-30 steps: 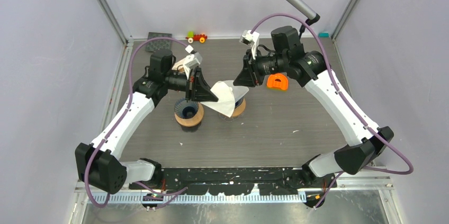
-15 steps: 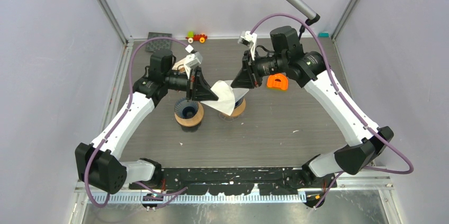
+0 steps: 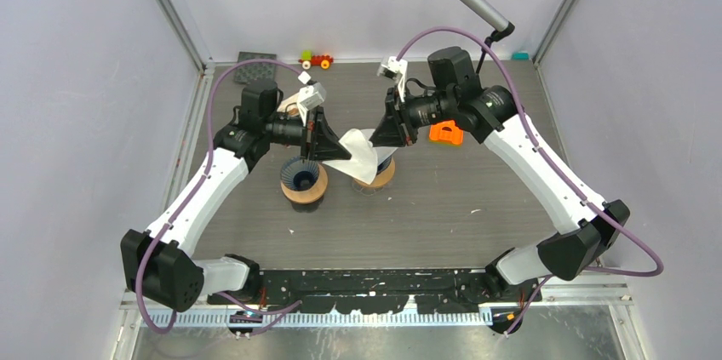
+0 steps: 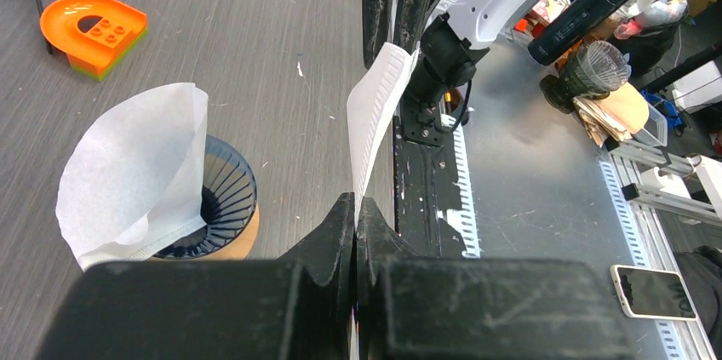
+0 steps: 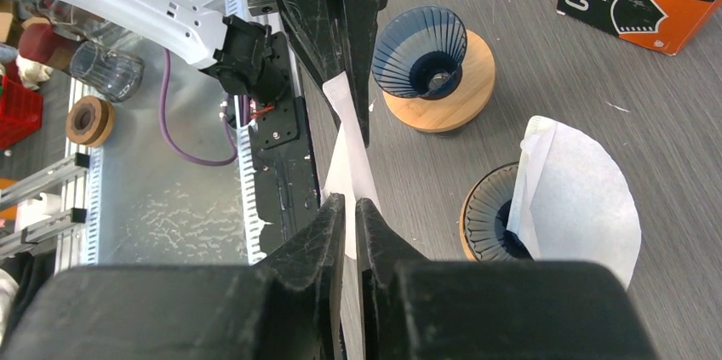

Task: Place the coffee filter in the dripper
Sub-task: Place the coffee filter in the coffee dripper.

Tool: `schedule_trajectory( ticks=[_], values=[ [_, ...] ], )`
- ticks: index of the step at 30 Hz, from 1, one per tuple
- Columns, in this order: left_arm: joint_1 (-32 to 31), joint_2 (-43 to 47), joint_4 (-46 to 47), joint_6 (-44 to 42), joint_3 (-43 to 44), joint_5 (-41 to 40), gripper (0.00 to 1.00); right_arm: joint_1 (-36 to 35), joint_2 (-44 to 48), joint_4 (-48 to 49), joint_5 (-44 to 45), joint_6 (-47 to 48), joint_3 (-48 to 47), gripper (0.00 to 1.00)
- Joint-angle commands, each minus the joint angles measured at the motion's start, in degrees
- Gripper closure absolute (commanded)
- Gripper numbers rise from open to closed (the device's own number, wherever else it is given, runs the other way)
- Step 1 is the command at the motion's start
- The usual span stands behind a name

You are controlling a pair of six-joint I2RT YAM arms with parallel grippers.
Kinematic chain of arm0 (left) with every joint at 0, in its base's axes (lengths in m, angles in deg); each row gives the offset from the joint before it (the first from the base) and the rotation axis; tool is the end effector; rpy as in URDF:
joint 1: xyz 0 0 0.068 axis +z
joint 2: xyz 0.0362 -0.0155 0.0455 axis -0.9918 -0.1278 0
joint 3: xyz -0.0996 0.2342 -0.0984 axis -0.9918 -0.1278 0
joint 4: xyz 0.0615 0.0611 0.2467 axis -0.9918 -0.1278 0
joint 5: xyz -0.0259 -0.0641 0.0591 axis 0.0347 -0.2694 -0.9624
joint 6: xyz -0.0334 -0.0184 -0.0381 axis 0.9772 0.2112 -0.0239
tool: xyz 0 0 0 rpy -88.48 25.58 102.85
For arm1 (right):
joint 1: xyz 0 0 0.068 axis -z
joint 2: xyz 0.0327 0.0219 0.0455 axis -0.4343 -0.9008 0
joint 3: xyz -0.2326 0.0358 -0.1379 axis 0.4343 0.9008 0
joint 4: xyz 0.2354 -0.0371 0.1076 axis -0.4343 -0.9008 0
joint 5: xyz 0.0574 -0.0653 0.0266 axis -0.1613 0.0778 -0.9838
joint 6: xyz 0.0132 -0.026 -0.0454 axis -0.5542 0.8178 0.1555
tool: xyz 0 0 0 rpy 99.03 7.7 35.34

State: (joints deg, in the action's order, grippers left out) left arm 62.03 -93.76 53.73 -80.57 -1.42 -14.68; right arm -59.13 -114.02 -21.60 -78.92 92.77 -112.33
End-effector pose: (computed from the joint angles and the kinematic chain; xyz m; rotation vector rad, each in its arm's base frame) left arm 0.2370 -0.1251 0.3574 1.1118 1.6232 -1.4449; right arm 0.2338 0.1865 0.4222 -1.1822 1.8077 1.2036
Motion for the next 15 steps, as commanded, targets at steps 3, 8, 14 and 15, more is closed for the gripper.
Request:
schedule_trajectory(
  ticks=[3, 8, 14, 15],
  values=[
    [-0.2, 0.2, 0.3, 0.0, 1.2, -0.7, 1.00, -0.5, 0.1, 2.2, -0.3, -0.2, -0.4, 0.85],
    [-0.2, 0.0, 0.7, 0.2, 1.1, -0.9, 1.00, -0.5, 0.8, 1.4, 1.1, 0.7, -0.6, 0.82],
    [-0.2, -0.5, 1.0, 0.2, 1.4, -0.8, 1.00, -0.6, 0.9, 1.0, 5.1, 1.6, -0.6, 0.72],
    [-0.2, -0.6, 1.0, 0.2, 1.3, -0.6, 1.00, -0.7, 1.0, 0.7, 6.3, 1.9, -0.7, 0.69]
  ],
)
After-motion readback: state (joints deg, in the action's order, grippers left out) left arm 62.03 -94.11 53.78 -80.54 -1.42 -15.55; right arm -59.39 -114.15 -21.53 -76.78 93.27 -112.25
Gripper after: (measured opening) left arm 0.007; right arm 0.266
